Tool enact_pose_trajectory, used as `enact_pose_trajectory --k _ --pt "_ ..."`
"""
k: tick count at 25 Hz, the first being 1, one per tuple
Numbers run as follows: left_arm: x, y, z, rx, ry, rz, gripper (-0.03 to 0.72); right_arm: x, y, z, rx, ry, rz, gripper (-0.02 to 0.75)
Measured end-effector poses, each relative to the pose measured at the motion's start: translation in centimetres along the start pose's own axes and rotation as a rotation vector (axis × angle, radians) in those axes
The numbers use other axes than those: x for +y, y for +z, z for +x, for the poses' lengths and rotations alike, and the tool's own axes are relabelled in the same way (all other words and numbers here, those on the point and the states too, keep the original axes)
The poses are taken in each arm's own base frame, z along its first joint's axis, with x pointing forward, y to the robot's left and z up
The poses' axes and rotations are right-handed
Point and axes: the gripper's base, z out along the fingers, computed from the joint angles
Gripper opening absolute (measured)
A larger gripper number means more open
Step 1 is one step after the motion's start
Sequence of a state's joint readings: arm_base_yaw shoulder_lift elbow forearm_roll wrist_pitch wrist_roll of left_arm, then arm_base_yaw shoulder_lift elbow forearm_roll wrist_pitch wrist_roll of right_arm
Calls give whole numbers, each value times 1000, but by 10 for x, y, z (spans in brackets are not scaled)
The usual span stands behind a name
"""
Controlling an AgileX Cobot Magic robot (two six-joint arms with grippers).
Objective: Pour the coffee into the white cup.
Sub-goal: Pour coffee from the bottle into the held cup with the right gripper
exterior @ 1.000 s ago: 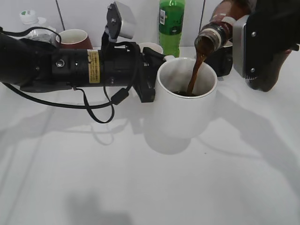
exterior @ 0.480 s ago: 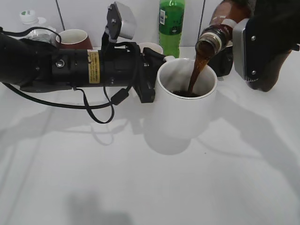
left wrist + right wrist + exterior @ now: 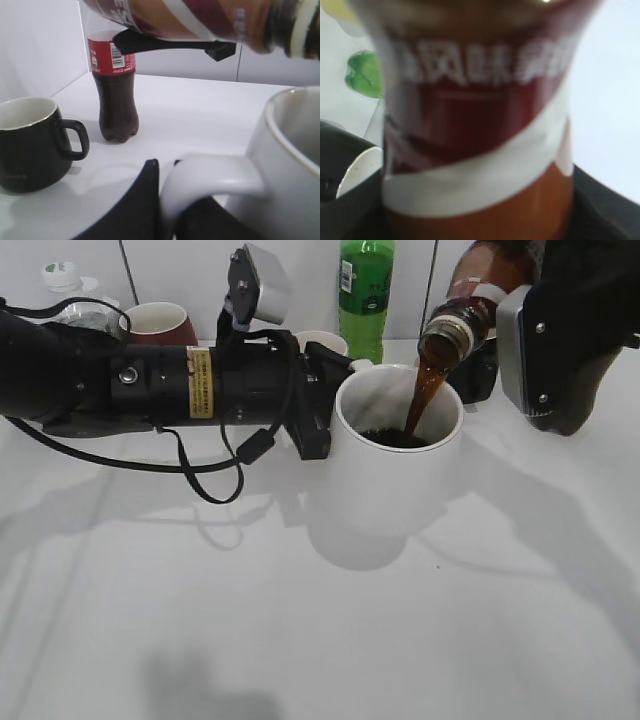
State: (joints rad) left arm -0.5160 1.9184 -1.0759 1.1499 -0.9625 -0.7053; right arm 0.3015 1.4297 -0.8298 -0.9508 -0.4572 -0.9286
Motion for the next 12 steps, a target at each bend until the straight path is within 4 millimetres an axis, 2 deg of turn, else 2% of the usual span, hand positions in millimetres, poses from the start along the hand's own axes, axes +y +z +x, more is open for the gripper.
enact_pose_trajectory --k 12 --pt "0 0 0 2 2 1 51 -1 0 0 -1 -37 4 528"
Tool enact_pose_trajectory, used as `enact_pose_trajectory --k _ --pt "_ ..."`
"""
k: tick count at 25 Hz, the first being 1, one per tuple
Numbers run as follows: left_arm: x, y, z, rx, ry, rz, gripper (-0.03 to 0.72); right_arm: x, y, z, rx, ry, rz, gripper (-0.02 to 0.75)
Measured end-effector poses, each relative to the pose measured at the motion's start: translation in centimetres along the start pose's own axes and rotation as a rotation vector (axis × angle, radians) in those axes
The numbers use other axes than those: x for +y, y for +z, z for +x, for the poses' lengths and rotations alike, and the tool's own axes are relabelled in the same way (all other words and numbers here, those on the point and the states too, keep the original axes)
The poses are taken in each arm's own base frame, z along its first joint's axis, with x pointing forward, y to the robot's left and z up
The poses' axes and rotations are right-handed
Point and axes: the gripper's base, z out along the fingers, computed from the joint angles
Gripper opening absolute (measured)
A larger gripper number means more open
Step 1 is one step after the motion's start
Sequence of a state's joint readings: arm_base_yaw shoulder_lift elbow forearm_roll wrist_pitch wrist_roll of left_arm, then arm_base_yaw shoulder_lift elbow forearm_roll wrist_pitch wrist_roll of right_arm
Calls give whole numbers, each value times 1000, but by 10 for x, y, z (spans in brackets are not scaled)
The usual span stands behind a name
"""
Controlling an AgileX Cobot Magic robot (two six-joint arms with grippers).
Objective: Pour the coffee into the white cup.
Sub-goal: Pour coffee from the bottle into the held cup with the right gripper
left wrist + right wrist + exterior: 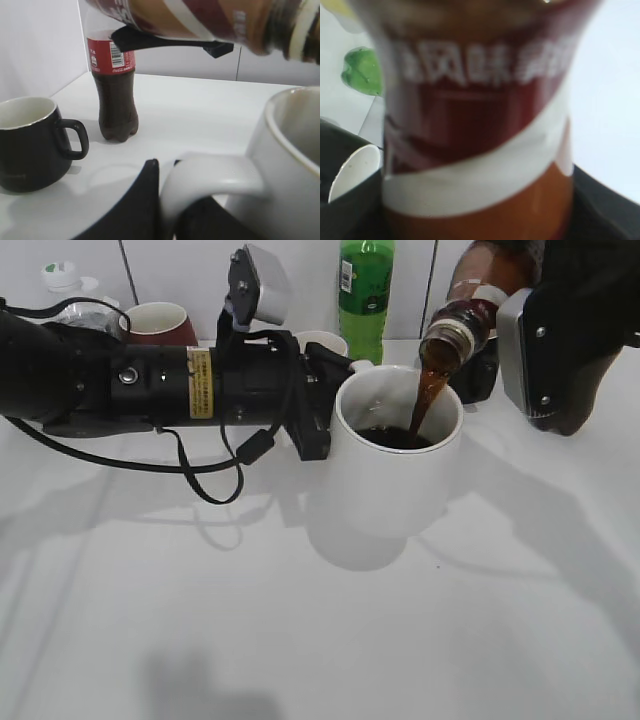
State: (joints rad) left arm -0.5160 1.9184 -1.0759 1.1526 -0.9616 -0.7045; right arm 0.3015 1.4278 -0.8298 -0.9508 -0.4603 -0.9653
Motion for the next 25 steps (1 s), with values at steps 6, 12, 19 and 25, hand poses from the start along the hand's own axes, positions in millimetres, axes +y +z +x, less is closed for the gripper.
enact_pose_trajectory --k 6,12,19,25 --pt "0 0 0 2 2 1 51 0 0 0 1 6 4 528" --pt "0 0 0 2 0 -2 51 -5 0 -2 -25 150 49 528" --pt "6 2 -9 -29 9 -22 51 -10 -1 -6 -86 380 100 528" --pt "10 0 -10 -47 -10 -50 51 -10 -1 -6 -108 791 83 528"
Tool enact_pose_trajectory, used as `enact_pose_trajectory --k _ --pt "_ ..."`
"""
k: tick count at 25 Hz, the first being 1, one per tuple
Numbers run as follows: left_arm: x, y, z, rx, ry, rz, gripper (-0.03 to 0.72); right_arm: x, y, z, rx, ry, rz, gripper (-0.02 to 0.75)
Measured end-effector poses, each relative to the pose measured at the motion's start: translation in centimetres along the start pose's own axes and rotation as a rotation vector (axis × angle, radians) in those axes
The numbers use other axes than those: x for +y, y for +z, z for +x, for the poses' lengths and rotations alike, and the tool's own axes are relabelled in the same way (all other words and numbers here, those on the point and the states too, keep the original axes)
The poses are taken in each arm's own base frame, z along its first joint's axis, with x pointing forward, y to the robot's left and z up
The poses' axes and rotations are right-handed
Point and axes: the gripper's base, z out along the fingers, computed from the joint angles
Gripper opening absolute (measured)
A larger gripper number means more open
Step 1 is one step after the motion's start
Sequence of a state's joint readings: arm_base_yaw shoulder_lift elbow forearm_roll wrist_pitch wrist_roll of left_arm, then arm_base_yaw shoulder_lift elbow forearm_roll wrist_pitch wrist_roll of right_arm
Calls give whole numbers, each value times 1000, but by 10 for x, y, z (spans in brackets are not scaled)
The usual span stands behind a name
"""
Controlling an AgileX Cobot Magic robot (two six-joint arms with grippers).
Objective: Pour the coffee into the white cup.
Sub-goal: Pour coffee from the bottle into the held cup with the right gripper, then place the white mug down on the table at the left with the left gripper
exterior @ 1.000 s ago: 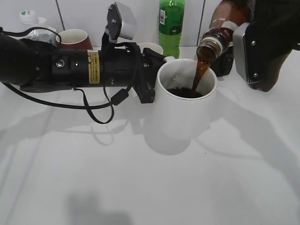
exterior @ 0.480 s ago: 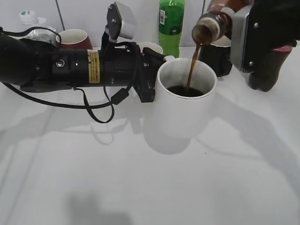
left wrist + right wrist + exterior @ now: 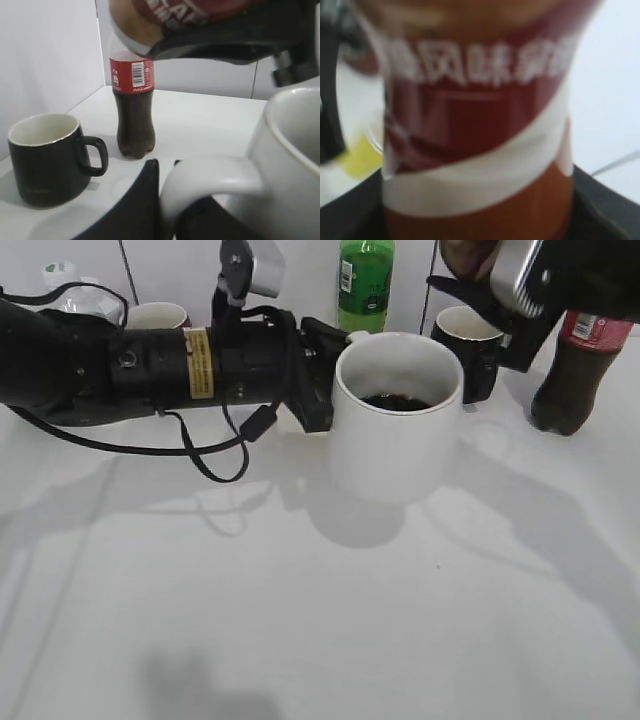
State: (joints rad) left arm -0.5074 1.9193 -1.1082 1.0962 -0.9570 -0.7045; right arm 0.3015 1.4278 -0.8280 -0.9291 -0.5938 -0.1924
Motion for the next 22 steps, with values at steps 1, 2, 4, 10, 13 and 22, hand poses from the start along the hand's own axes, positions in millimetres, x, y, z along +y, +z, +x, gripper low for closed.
enact_pose_trajectory --k 1,2,4,10,13,22 --pt "2 -1 0 -2 -1 -5 51 0 0 0 0 78 0 528" --pt "4 -3 0 -5 -1 -8 51 0 0 0 0 175 0 528" --pt "8 -8 0 -10 3 -13 51 0 0 0 0 369 0 528" --pt "24 -39 -4 -16 0 -92 51 1 0 6 67 794 14 528" --pt "26 -63 3 4 -37 -148 51 2 0 8 93 839 22 528" --pt "19 -123 37 7 -72 -398 50 1 0 8 93 855 24 528"
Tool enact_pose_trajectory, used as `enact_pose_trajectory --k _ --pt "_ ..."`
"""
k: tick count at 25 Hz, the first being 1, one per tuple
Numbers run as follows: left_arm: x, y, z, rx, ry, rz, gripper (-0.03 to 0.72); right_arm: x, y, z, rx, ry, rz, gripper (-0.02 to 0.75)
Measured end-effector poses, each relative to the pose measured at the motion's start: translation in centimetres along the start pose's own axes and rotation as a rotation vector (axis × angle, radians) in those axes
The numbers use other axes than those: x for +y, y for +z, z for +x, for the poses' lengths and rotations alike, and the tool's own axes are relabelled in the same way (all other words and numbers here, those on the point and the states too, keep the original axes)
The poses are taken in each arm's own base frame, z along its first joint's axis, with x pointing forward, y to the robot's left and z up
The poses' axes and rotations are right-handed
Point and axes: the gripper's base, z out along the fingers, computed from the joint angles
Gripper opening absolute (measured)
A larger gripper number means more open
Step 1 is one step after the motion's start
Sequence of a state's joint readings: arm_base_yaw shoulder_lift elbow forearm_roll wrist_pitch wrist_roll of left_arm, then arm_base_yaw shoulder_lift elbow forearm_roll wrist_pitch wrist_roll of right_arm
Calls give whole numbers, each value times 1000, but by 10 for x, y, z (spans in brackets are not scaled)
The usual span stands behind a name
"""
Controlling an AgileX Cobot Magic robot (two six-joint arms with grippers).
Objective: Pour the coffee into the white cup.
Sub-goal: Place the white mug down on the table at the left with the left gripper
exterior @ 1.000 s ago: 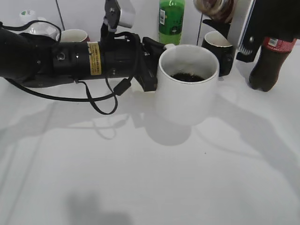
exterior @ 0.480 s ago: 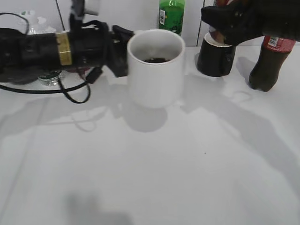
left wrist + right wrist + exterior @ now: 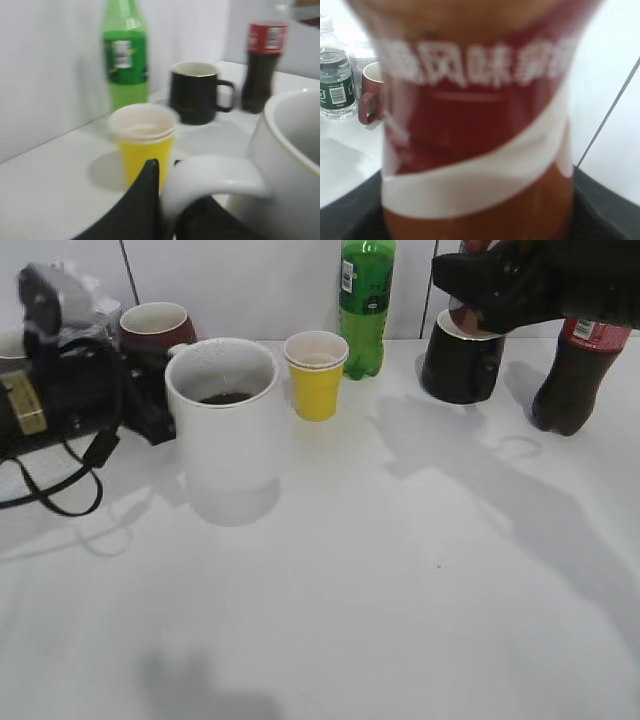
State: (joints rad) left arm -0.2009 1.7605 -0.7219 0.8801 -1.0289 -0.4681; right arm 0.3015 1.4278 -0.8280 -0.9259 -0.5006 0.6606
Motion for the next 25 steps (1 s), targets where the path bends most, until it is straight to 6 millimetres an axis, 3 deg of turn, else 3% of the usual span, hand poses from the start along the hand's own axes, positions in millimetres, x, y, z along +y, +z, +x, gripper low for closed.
enact_pose_trajectory --k 8,14,19,25 --pt "10 -29 29 8 -33 -342 50 0 0 0 0 1 0 527" --pt "25 -29 51 -20 -117 -488 50 0 0 0 0 1 0 527" --pt "31 -29 77 54 -134 -558 50 0 0 0 0 2 0 527" --pt "39 -28 81 35 -136 -612 48 0 0 0 0 2 0 527"
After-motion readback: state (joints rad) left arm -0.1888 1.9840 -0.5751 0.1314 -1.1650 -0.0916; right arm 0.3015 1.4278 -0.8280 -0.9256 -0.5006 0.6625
